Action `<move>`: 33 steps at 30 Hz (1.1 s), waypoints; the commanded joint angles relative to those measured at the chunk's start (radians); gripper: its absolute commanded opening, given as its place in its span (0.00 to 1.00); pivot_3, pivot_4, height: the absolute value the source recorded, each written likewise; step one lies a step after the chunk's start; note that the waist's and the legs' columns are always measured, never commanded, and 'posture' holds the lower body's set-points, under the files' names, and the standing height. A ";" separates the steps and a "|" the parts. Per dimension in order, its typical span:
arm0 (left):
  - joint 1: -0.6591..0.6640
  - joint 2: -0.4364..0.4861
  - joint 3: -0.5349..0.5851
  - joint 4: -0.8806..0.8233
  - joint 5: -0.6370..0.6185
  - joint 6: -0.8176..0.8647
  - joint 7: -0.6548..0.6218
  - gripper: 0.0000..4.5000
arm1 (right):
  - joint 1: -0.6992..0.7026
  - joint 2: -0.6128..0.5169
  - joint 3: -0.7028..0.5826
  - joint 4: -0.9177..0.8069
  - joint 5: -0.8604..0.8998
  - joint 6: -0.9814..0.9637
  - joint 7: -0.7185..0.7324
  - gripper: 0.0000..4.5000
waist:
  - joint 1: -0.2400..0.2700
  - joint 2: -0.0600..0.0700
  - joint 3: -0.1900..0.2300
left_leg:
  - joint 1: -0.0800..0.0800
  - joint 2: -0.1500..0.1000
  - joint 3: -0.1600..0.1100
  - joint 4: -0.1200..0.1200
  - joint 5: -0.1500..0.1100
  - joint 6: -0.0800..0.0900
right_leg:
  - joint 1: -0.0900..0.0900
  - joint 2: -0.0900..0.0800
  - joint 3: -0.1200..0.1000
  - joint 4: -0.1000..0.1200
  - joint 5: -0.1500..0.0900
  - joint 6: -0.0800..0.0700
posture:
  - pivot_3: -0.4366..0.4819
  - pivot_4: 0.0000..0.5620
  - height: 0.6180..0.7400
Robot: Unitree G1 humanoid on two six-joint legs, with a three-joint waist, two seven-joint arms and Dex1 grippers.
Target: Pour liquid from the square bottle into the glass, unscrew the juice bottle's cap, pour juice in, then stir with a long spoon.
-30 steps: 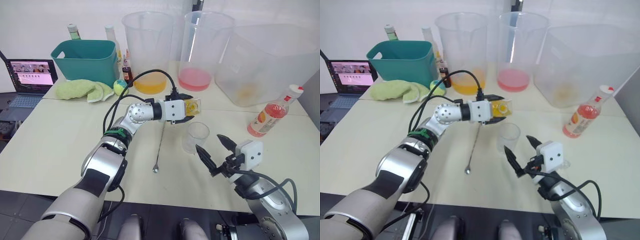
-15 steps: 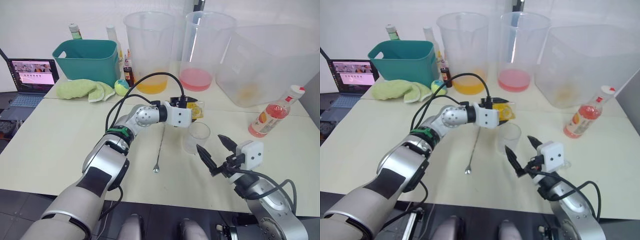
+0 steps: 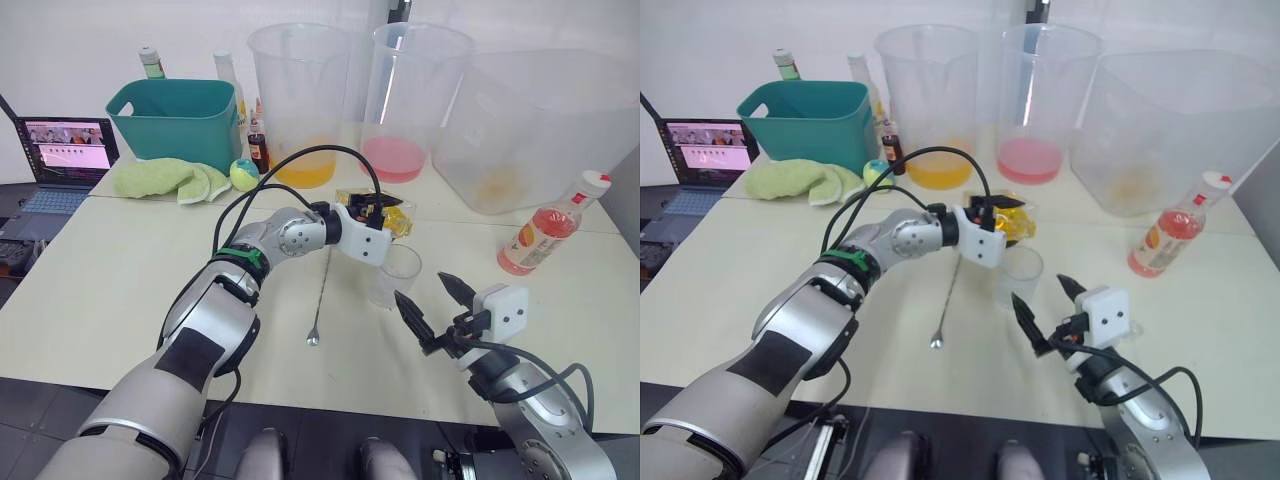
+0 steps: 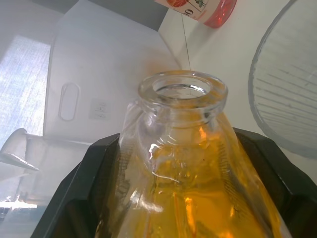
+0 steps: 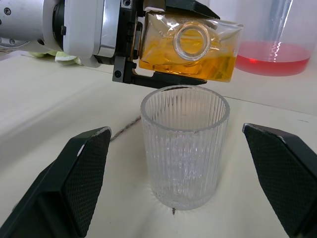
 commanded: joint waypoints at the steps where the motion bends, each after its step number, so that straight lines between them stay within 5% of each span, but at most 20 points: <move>1: -0.076 0.001 -0.009 -0.030 0.019 -0.038 0.096 0.63 | 0.003 0.006 -0.001 -0.048 -0.003 -0.012 -0.005 1.00 | 0.000 0.000 0.000 | 0.000 0.000 0.000 0.000 0.000 0.000 | 0.000 0.000 0.000 0.000 0.000 0.000 | 0.48 0.27 0.92; 15: -0.126 0.005 -0.135 -0.017 0.179 -0.012 0.309 0.63 | 0.014 0.018 0.003 -0.059 -0.006 -0.014 -0.015 1.00 | 0.000 0.000 0.000 | 0.000 -0.003 -0.001 0.000 0.000 0.000 | 0.000 -0.003 0.000 0.001 -0.001 0.001 | 0.48 0.27 0.92; 33: -0.142 0.000 -0.177 -0.001 0.218 0.019 0.392 0.63 | 0.010 0.024 0.014 -0.055 -0.012 -0.017 -0.019 1.00 | 0.000 0.000 0.000 | 0.000 -0.004 -0.001 0.000 0.001 0.000 | 0.000 -0.003 0.000 0.002 -0.001 0.001 | 0.48 0.27 0.92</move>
